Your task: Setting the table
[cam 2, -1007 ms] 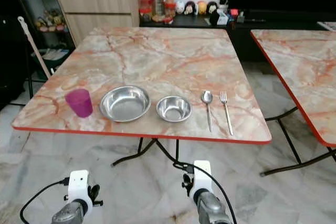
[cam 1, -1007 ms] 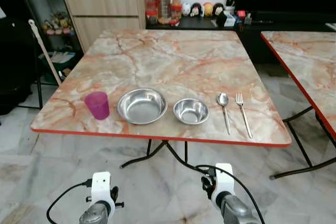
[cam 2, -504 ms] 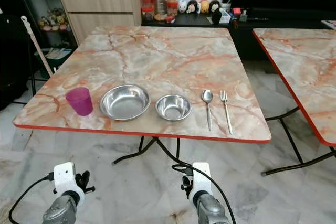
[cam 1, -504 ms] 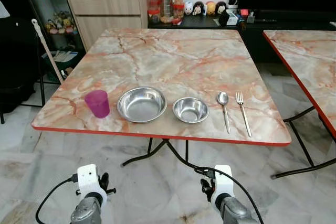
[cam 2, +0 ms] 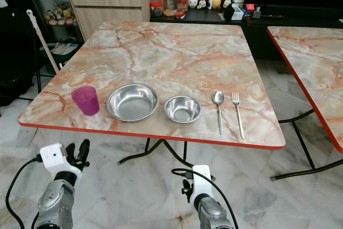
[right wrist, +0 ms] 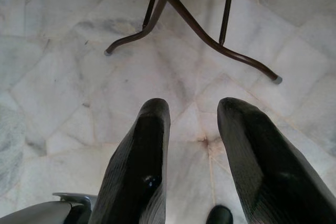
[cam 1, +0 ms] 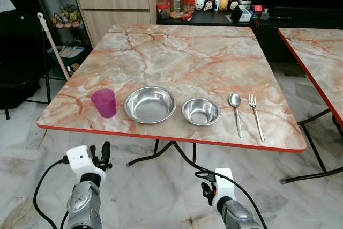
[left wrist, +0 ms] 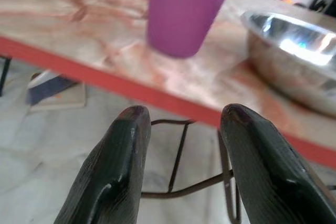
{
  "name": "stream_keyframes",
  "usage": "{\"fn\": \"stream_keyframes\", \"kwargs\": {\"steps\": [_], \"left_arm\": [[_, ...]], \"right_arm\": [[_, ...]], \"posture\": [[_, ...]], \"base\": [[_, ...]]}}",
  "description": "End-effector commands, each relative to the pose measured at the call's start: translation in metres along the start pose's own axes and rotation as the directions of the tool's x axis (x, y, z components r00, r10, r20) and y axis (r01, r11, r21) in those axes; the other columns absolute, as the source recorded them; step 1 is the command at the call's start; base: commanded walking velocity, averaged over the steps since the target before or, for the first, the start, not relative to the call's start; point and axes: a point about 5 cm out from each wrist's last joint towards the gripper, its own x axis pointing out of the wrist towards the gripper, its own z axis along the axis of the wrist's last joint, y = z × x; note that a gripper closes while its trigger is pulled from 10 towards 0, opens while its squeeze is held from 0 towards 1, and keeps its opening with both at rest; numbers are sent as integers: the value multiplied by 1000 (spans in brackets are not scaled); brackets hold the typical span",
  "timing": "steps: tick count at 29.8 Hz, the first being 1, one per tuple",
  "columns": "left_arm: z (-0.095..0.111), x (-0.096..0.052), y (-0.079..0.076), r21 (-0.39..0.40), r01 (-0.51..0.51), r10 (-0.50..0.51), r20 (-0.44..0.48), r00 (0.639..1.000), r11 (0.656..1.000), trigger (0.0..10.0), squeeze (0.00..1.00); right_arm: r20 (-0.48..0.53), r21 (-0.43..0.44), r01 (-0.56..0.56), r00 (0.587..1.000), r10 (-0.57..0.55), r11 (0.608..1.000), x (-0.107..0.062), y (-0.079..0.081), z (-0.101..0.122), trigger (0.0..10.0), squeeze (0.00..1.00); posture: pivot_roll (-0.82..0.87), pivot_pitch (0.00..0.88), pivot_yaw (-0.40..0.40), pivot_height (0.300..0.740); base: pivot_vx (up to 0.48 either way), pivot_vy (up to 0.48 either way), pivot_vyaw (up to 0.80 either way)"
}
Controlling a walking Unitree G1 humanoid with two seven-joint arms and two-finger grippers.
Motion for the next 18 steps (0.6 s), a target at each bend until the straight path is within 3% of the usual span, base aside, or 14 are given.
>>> {"fn": "stream_keyframes", "kwargs": {"steps": [1, 3, 5, 12, 17, 18], "left_arm": [[9, 9, -10, -102, 23, -21, 22, 1000, 994, 10000, 0], [10, 10, -11, -122, 24, -21, 23, 1000, 992, 10000, 0], [17, 16, -18, -221, 40, -31, 44, 999, 974, 10000, 0], [32, 21, -27, -300, 67, -37, 103, 994, 952, 10000, 0], [41, 24, -38, -396, 112, -79, 98, 992, 911, 10000, 0], [45, 26, -41, -444, 122, -89, 95, 991, 888, 10000, 0]], "right_arm": [[-6, 4, 8, 1000, -8, 1000, 0, -2, 0, 10000, 0], [-6, 4, 9, 1000, -9, 1000, 0, -2, -1, 10000, 0], [-6, 5, 12, 1000, -11, 1000, -1, -3, -1, 10000, 0], [-5, 16, 18, 1000, -18, 1000, -1, -4, -1, 10000, 0], [-7, 18, 18, 1000, -18, 1000, -1, -4, -2, 10000, 0], [-6, 19, 18, 1000, -18, 1000, -1, -4, -2, 10000, 0]], "posture": [[152, 0, 16, 740], [152, 0, 16, 740], [151, 0, 16, 740], [145, 0, 19, 740], [147, 0, 17, 740], [146, 0, 18, 740]], "base": [[0, 0, 0], [0, 0, 0], [0, 0, 0], [0, 0, 0], [0, 0, 0], [0, 0, 0]]}}
